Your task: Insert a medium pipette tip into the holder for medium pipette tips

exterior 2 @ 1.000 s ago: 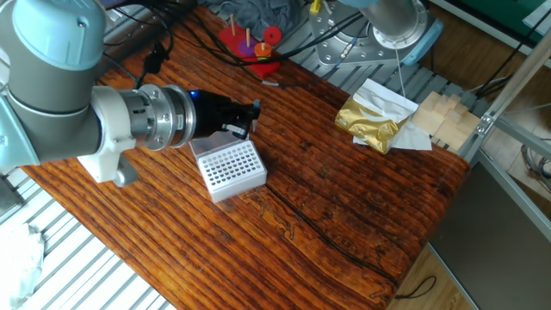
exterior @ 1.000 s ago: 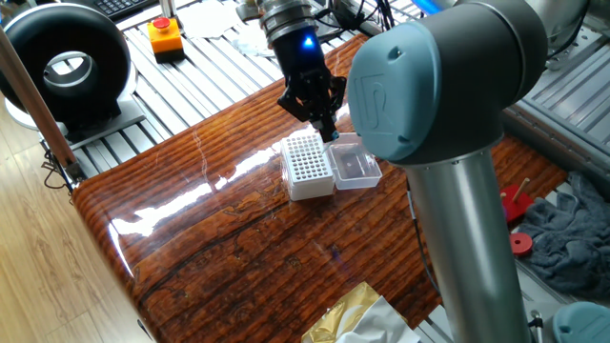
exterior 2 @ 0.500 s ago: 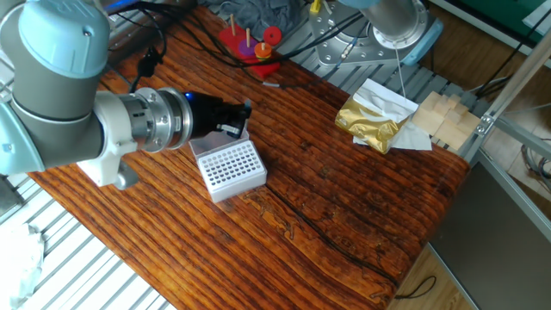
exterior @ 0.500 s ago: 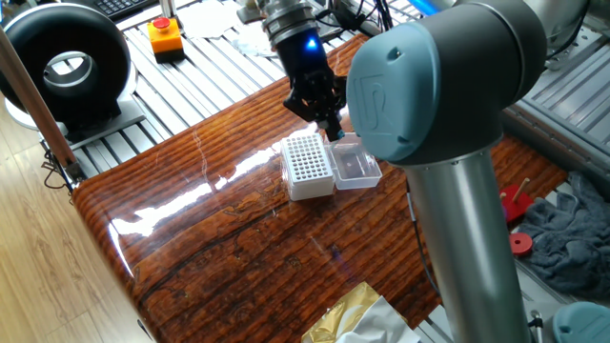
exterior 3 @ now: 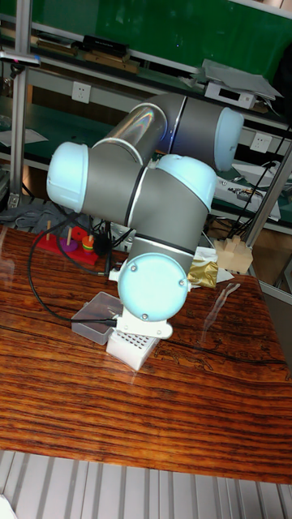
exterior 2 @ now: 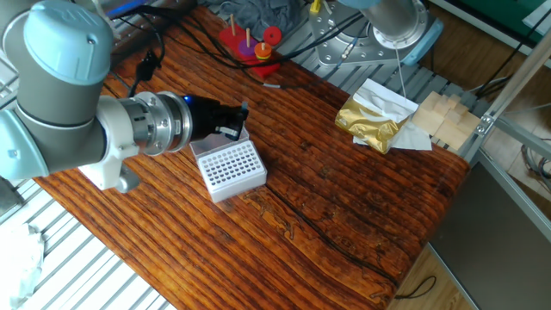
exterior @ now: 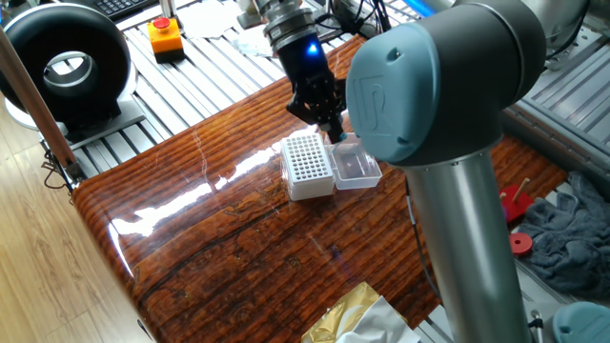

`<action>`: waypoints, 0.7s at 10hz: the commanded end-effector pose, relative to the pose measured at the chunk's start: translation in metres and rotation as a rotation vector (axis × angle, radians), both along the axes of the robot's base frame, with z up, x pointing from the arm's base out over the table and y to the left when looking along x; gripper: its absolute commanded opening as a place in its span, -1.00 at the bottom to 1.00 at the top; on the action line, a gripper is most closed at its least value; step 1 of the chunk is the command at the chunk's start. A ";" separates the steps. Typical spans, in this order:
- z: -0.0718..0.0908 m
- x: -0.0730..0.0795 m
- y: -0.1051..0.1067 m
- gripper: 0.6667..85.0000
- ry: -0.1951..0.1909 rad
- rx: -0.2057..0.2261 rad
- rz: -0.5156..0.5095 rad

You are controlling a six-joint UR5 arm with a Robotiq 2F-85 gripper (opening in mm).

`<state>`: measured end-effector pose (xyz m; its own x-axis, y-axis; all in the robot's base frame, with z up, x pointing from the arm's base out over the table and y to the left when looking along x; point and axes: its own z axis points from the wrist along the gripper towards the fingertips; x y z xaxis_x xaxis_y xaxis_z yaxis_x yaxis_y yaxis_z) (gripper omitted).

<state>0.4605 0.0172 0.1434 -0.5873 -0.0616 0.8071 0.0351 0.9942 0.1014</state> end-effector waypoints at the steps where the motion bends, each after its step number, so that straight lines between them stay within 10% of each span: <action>1: -0.009 0.004 -0.001 -0.99 -0.023 -0.009 0.012; 7: -0.019 0.009 -0.006 -0.99 -0.040 -0.013 0.033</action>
